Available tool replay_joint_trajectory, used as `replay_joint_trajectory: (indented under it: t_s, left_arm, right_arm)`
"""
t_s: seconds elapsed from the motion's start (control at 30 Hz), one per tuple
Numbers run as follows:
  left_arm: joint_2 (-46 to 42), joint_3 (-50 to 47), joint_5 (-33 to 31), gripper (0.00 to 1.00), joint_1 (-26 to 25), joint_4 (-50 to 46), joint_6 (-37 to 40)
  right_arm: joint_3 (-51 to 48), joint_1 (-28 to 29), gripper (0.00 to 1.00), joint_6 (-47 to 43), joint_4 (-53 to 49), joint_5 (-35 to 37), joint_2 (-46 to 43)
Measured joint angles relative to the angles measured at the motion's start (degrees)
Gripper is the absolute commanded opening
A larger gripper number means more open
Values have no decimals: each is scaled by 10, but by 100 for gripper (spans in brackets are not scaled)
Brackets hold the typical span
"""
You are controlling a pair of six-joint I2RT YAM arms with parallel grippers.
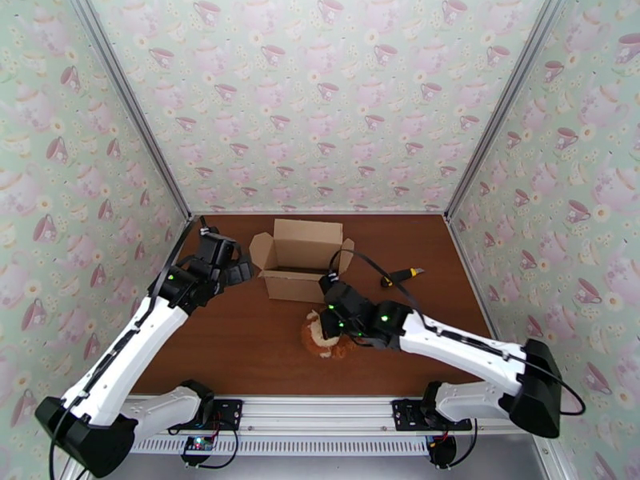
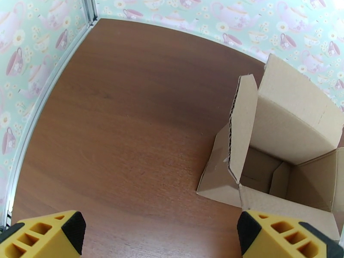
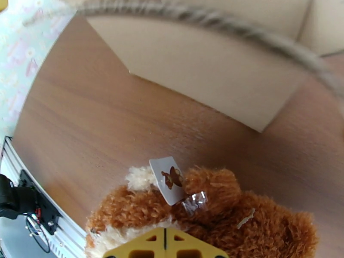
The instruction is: Unpack the express box
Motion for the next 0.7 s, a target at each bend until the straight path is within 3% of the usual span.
replay_joint_trajectory:
  t_s: [0.13,0.37,0.47,0.53,0.7]
  left_arm:
    - [-7,-9,4,100,0,1,0]
    - [-18,-17,4,100,0,2,0]
    - [-18,-18,4,100,0,3,0]
    - [-17,-21,4,100,0,6,0]
    - [-17,-26,4,100,0,8,0]
  right_arm:
    - [11,2,0,0,16,3,41]
    - [48,2,11,0,42,3,108]
    - [59,2,26,1,49,5,131]
    - [68,2,28,-4,52,8,143]
    - [75,2,49,-10,54,16,151]
